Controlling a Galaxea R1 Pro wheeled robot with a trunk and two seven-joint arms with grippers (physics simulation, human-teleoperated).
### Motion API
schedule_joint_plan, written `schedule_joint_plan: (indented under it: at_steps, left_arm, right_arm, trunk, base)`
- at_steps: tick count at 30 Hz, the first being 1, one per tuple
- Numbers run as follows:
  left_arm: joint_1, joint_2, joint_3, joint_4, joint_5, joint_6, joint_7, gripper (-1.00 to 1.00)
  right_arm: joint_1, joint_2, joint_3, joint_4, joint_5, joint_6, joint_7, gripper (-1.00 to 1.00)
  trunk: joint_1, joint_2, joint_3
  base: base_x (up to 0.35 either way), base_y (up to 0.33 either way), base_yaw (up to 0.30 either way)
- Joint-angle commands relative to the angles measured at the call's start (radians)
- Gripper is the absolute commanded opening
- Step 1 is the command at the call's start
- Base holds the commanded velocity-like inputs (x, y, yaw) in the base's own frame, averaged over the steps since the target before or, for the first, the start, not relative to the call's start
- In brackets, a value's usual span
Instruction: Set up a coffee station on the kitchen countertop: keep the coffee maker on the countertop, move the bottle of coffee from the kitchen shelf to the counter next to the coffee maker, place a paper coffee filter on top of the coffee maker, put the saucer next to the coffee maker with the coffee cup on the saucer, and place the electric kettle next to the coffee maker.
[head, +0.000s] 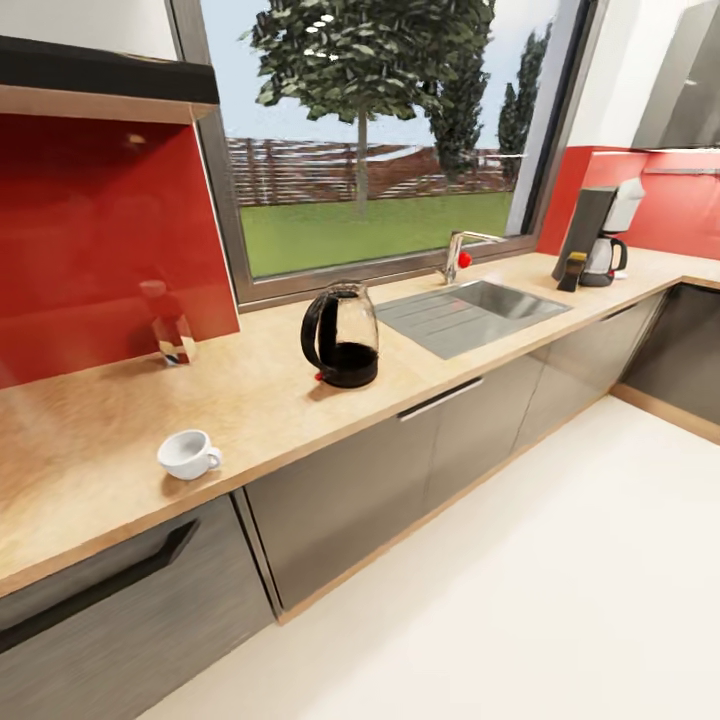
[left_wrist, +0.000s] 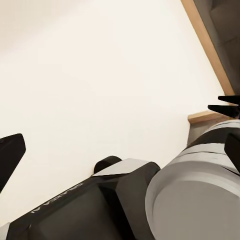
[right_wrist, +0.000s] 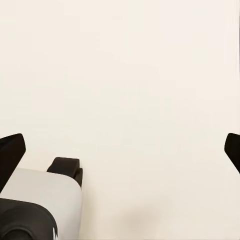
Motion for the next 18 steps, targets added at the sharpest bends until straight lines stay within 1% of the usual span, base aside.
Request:
schedule_joint_plan:
  at_steps: [1, 18]
  left_arm:
    - [-0.001, 0.001, -0.008, 0.000, 0.008, -0.006, 0.001, 1.00]
    - [-0.001, 0.001, -0.008, 0.000, 0.008, -0.006, 0.001, 1.00]
  right_arm:
    - [-0.001, 0.001, -0.008, 0.001, 0.008, -0.003, 0.008, 1.00]
    - [-0.001, 0.001, -0.008, 0.001, 0.009, -0.003, 0.008, 1.00]
  trunk:
    - [0.000, 0.000, -0.001]
    - [0.000, 0.000, 0.004]
  base:
    - [0.006, 0.030, -0.259]
    - [0.001, 0.004, -0.278]
